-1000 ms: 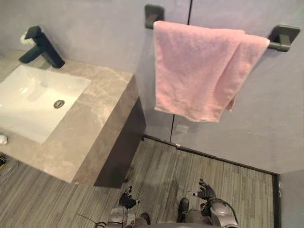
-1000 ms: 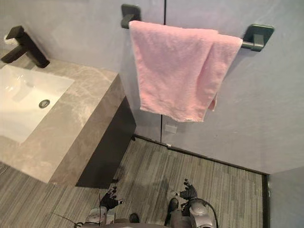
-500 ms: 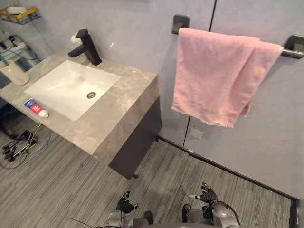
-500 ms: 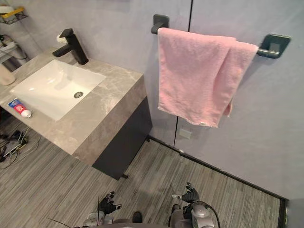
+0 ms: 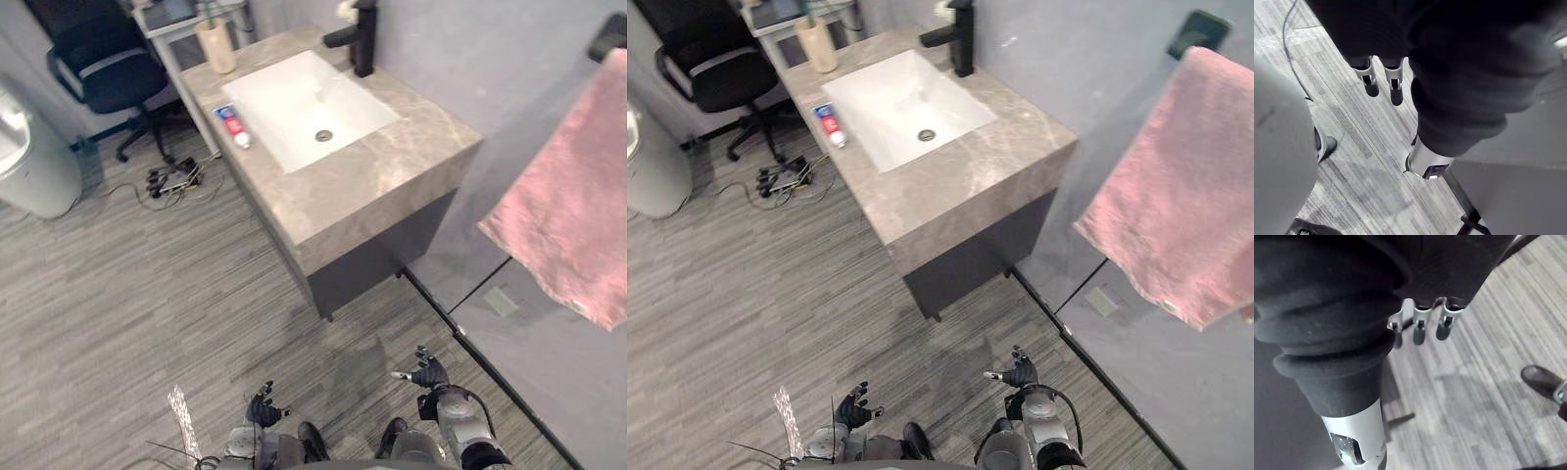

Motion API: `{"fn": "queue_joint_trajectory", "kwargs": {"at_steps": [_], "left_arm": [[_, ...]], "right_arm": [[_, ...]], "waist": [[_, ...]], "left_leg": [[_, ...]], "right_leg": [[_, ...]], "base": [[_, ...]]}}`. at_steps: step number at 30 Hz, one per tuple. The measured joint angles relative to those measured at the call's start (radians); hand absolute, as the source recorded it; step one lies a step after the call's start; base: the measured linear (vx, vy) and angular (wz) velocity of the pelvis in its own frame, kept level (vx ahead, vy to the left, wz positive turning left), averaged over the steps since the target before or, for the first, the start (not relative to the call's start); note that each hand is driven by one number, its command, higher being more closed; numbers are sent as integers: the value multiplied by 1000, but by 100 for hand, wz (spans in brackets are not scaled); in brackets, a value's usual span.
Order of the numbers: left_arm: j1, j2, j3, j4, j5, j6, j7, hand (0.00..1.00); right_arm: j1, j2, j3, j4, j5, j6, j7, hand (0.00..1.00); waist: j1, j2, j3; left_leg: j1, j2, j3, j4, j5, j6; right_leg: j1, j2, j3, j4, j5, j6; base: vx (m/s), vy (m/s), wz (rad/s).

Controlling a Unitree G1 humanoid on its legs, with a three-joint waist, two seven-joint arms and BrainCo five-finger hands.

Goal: Organize washtable

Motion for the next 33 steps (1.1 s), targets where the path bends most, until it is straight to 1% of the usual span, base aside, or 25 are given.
{"fn": "queue_joint_trajectory", "kwargs": {"at_steps": [1, 2, 5, 8, 11, 14, 15, 16, 17, 18, 19, 20, 21, 22, 23, 24, 25, 26, 27, 28, 29, 30, 31, 32, 33], "left_arm": [[-6, 3, -11, 6, 8, 7, -5, 0], [-6, 0, -12, 11, 16, 14, -11, 0], [3, 20, -12, 10, 18, 13, -19, 0], [13, 41, -2, 15, 17, 13, -18, 0], [16, 42, 29, 32, 15, 12, -17, 0], [16, 39, 74, 37, 15, 8, -19, 0], [15, 38, 101, 36, 14, 8, -18, 0], [15, 38, 107, 36, 14, 7, -18, 0], [15, 39, 118, 34, 14, 7, -18, 0], [15, 40, 123, 33, 14, 8, -17, 0], [14, 39, 123, 34, 14, 11, -17, 0], [12, 39, 126, 33, 13, 11, -17, 0], [7, 37, 128, 31, 12, 11, -17, 0], [-7, 35, 150, 31, 0, 11, -15, 0], [-16, 39, 154, 33, -7, 14, -14, 0], [-20, 45, 153, 37, -8, 14, -14, 0], [-20, 48, 152, 41, -8, 14, -14, 0], [-14, 49, 152, 45, -8, 14, -16, 0], [-10, 53, 153, 51, -9, 13, -17, 0], [-6, 68, 154, 48, -12, 10, -20, 0], [-3, 58, 174, 38, -27, 9, -21, 0], [7, 47, 211, 35, -26, 13, -16, 0], [12, 42, 220, 32, -25, 13, -17, 0], [11, 39, 225, 29, -23, 14, -17, 0], [8, 23, 228, 31, -24, 17, -16, 0]], "right_arm": [[6, 12, -15, 4, 1, 3, -1, 0], [24, 11, -36, 4, 1, 6, -1, 0], [35, 36, -39, 10, 1, 7, 0, 0], [16, 41, -2, 15, 1, 7, 0, 0], [1, 45, 4, 30, -1, 7, 1, 0], [-14, 48, 30, 33, -8, 7, 2, 0], [-11, 47, 59, 32, -9, 7, 6, 0], [-10, 46, 65, 32, -9, 7, 8, 0], [-4, 44, 78, 27, -10, 7, 14, 0], [1, 38, 78, 22, -10, 7, 17, 0], [21, 39, 78, 8, -10, 6, 21, 0], [43, 37, 76, 7, -9, 6, 21, 0], [47, 36, 74, 3, -9, 5, 23, 0], [46, 32, 72, 1, -8, 5, 23, 0], [38, 35, 72, -2, -8, 4, 24, 0], [38, 33, 72, -11, -7, 1, 24, 0], [42, 30, 71, -14, -6, -2, 24, 0], [57, 30, 66, -25, 8, -6, 26, 0], [63, 35, 60, -29, 13, -7, 26, 0], [76, 55, 43, -38, 17, -10, 25, 0], [87, 58, 27, -42, 25, -13, 25, 0], [96, 51, 28, -30, 27, -11, 27, 0], [96, 49, 34, -29, 26, -11, 27, 0], [99, 53, 40, -30, 26, -10, 26, 0], [97, 37, 42, -30, 24, -8, 24, 0]], "waist": [[-12, 8, 1], [-29, 7, 9], [-9, -2, 8], [9, -2, 9], [13, -4, 10], [22, -14, 28], [22, -32, 40], [21, -35, 43], [21, -51, 52], [17, -53, 56], [6, -48, 63], [1, -48, 64], [1, -47, 71], [12, -52, 93], [11, -57, 109], [8, -57, 121], [3, -55, 122], [-8, -56, 121], [-9, -86, 107], [-26, -99, 105], [-24, -102, 106], [-9, -94, 87], [-7, -87, 81], [-9, -85, 80], [-12, -52, 67]], "left_leg": [[16, 19, 75, -6, -42, 4], [21, 19, 112, -22, -7, 3], [41, -29, 79, -76, 21, 12], [42, -48, 69, -82, 21, 13], [48, -63, 42, -108, 38, 32], [70, -90, 22, -124, 28, 34], [79, -116, -3, -118, 2, 52], [78, -122, -11, -117, -1, 57], [76, -140, -46, -101, -14, 75], [71, -145, -70, -88, -21, 87], [57, -150, -123, -53, -35, 105], [59, -165, -180, -44, -44, 117], [66, -172, -203, -48, -48, 125], [69, -174, -222, -42, -52, 132], [73, -169, -248, -27, -55, 136], [84, -164, -274, -15, -70, 126], [90, -162, -287, -14, -78, 123], [103, -164, -306, -19, -115, 73], [119, -166, -307, 2, -147, 33], [77, -160, -324, 121, -186, 48], [73, -145, -319, 194, -245, 74], [78, -132, -314, 261, -299, 43], [72, -117, -298, 316, -321, 17], [39, -94, -267, 433, -326, 2], [-29, -47, -233, 608, -321, -21]], "right_leg": [[17, -6, -60, -17, 18, 11], [45, -16, -101, -16, 32, 29], [61, -10, -80, -71, 73, 41], [62, -13, -55, -85, 97, 46], [62, -15, -52, -85, 101, 48], [54, -63, -18, -3, 52, 73], [41, -107, 15, 87, -1, 81], [39, -110, 22, 104, -13, 82], [11, -118, 94, 163, -79, 79], [-3, -101, 154, 179, -120, 87], [-17, -34, 287, 179, -178, 92], [-28, 8, 375, 195, -206, 78], [-40, 12, 405, 226, -220, 58], [-81, 41, 442, 270, -221, 48], [-122, 75, 469, 294, -221, 48], [-167, 114, 512, 301, -216, 57], [-189, 135, 541, 299, -211, 64], [-223, 174, 604, 299, -192, 66], [-243, 172, 638, 295, -184, 50], [-255, 163, 643, 303, -172, 33], [-252, 166, 635, 322, -154, 19], [-244, 189, 622, 317, -130, -11], [-226, 209, 621, 289, -107, -26], [-196, 228, 633, 241, -36, -49], [-168, 248, 625, 221, -26, -53]], "base": [[-46, 182, 138], [-75, 212, 125], [-102, 139, 46], [-79, 86, -2], [-50, 25, 19], [-38, 57, 17], [-26, 58, 20], [-32, 53, 31], [-4, 34, 31], [29, 58, 71], [145, 61, 110], [185, 50, 121], [230, 40, 101], [213, 47, 73], [233, 60, 74], [204, 49, 64], [217, 20, 75], [204, 5, 68], [282, -9, 100], [351, -104, 100], [556, -153, 89], [430, -142, 44], [478, -86, 20], [394, -70, 25], [604, 11, 17]]}}
